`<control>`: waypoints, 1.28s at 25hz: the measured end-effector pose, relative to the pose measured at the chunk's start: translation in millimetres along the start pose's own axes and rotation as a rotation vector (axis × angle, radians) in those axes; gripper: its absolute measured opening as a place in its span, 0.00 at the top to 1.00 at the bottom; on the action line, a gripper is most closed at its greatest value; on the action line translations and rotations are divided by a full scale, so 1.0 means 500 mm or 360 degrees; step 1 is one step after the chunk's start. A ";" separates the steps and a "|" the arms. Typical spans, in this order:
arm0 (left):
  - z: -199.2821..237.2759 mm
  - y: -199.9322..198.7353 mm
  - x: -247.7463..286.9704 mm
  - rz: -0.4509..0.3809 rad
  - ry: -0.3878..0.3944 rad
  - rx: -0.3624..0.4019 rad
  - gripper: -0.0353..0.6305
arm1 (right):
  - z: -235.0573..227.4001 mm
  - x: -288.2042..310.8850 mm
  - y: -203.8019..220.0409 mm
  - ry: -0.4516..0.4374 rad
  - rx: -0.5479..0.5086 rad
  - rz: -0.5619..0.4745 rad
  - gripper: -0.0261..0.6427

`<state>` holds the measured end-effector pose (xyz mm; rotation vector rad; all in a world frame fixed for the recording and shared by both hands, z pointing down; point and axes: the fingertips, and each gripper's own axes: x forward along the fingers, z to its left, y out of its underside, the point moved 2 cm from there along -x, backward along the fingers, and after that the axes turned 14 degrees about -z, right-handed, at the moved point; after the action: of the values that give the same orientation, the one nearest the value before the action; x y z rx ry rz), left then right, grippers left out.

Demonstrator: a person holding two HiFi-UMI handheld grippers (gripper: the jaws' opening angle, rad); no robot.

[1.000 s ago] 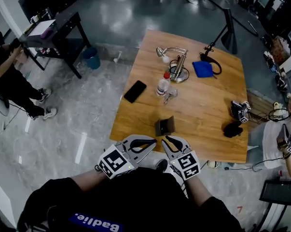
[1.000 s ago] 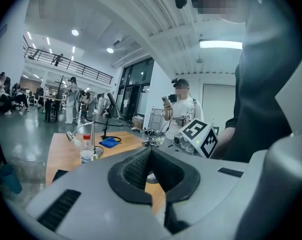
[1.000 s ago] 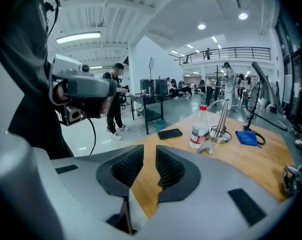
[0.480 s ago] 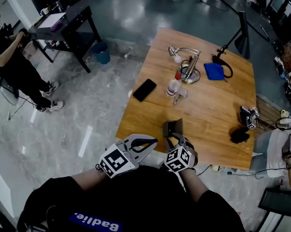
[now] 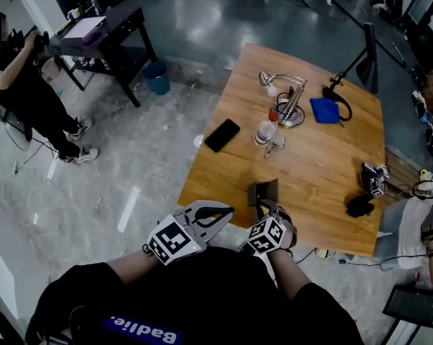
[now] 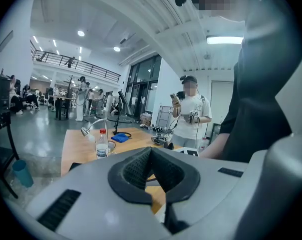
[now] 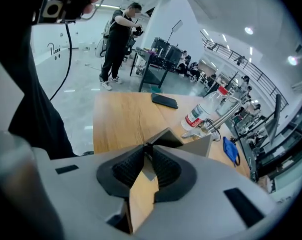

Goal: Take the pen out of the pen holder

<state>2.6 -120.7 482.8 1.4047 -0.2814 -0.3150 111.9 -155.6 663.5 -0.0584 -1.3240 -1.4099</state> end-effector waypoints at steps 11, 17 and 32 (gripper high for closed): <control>-0.024 -0.013 0.006 -0.0037 0.0058 -0.0002 0.95 | -0.018 -0.090 -0.058 0.0067 0.0087 -0.0130 0.89; -0.036 -0.012 0.021 -0.0050 0.0103 -0.0018 0.95 | -0.041 -0.176 -0.098 0.0107 0.0437 -0.0318 0.89; -0.061 -0.014 0.069 -0.0052 0.0187 0.0000 0.95 | -0.077 -0.325 -0.216 0.0011 0.1036 -0.0958 0.89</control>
<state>45.8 -106.8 471.5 1.4230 -0.1623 -0.2582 116.4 -106.7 470.5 0.8356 -1.8240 -1.3745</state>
